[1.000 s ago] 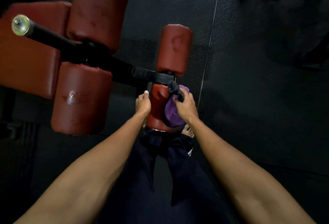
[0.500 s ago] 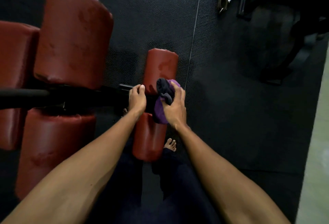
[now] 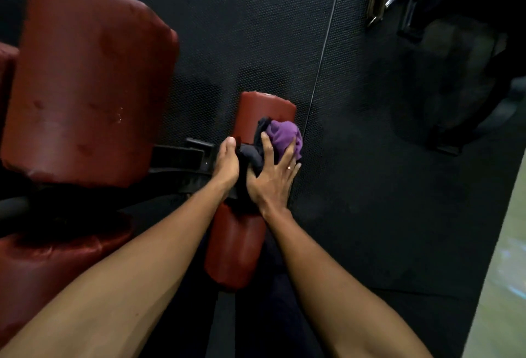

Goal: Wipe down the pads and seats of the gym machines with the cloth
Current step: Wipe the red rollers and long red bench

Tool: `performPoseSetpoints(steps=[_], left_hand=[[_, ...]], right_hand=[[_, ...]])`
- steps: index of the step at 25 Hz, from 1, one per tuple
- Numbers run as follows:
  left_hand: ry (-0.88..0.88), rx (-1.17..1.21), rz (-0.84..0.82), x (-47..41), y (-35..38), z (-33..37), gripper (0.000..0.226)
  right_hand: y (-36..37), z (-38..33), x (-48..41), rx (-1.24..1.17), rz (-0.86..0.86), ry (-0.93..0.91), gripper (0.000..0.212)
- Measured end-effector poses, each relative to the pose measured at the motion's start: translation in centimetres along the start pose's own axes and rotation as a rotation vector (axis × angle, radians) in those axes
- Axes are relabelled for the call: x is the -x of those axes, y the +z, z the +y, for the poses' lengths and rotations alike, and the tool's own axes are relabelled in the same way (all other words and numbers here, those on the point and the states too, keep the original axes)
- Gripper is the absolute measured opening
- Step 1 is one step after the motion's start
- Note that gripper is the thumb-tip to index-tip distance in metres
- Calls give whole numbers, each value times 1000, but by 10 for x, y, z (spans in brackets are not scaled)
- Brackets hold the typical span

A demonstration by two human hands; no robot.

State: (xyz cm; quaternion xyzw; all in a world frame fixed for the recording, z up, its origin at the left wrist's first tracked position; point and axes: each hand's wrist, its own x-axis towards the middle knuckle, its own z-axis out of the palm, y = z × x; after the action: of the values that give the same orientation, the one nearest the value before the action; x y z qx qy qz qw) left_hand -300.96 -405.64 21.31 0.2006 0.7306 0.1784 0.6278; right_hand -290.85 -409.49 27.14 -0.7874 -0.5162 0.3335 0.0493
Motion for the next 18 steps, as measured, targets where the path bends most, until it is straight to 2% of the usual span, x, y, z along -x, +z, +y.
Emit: performPoseSetpoints(steps=[3, 7, 9, 12, 15, 18], left_hand=[[-33, 80, 8, -10, 5, -8, 73], [-59, 132, -18, -15, 10, -5, 62], [-85, 144, -13, -19, 11, -2, 66], [-164, 156, -10, -29, 9, 1, 96], [-227, 224, 12, -33, 8, 2, 89], [-261, 294, 6, -30, 11, 5, 90]], right_hand=[[-6, -3, -30, 56, 25, -46, 75], [-20, 2, -58, -15, 16, -99, 70], [-24, -2, -66, -136, 3, -49, 68], [-21, -6, -67, -303, 54, 115, 68], [-13, 10, -44, -401, 133, 226, 67], [-4, 22, 4, -294, -26, 217, 67]])
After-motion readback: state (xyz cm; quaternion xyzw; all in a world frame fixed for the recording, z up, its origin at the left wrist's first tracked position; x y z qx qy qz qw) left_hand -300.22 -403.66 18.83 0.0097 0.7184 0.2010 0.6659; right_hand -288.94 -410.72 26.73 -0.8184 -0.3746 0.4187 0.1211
